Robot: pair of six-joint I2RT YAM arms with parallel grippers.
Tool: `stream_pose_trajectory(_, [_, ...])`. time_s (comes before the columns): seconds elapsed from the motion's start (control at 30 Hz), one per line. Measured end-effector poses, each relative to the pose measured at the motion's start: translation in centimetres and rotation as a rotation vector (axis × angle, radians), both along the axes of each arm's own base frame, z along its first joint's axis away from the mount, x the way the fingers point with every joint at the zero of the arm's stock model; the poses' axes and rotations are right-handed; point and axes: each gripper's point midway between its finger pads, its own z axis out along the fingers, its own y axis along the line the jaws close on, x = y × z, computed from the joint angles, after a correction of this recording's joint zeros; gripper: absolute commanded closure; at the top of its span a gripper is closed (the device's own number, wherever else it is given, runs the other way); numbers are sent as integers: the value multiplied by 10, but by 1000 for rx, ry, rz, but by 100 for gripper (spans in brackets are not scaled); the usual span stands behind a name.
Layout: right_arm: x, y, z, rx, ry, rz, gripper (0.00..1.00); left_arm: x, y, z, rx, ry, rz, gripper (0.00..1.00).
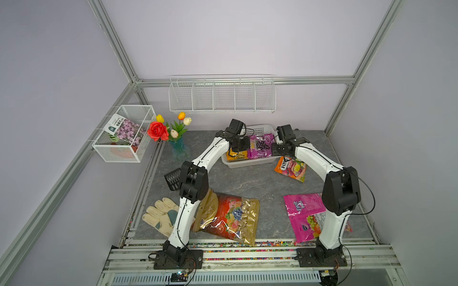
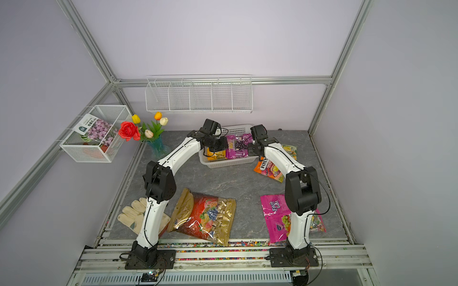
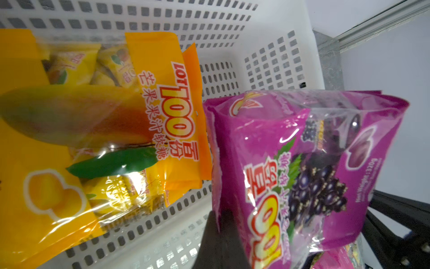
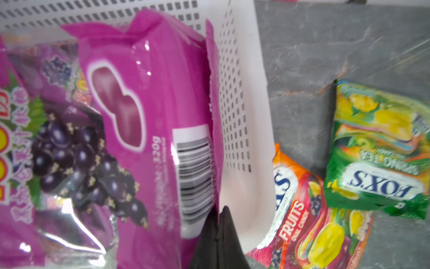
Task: Put the candies in the basket
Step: Move the basket to the center of the board.
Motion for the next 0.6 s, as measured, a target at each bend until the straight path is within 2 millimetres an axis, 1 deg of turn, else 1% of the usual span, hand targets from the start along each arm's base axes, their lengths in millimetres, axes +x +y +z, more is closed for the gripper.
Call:
stream_pose_trajectory(0.07, [-15, 5, -4, 41, 40, 16, 100, -2, 8, -6, 19, 14, -3, 100])
stream_pose_trajectory(0.13, [-32, 12, -5, 79, 73, 30, 100, -10, 19, -14, 37, 42, -4, 100])
stream_pose_trajectory(0.2, [-54, 20, -5, 106, 109, 49, 100, -25, 29, -20, 49, 75, -11, 100])
stream_pose_trajectory(0.27, [-77, 30, -5, 114, 136, 69, 100, -43, 38, -23, 57, 100, -20, 100])
stream_pose_trajectory(0.33, [-101, 42, -5, 115, 163, 94, 100, -59, 46, -21, 58, 110, -25, 100])
stream_pose_trajectory(0.4, [-128, 53, -5, 109, 184, 118, 100, -80, 54, -17, 58, 112, -33, 100])
stream_pose_trajectory(0.47, [-151, 60, -4, 103, 192, 135, 100, -99, 61, -13, 60, 116, -40, 100])
stream_pose_trajectory(0.53, [-170, 63, -1, 107, 194, 141, 100, -116, 62, -6, 60, 118, -57, 100])
stream_pose_trajectory(0.6, [-183, 57, 6, 115, 181, 119, 100, -126, 56, 4, 48, 110, -81, 100])
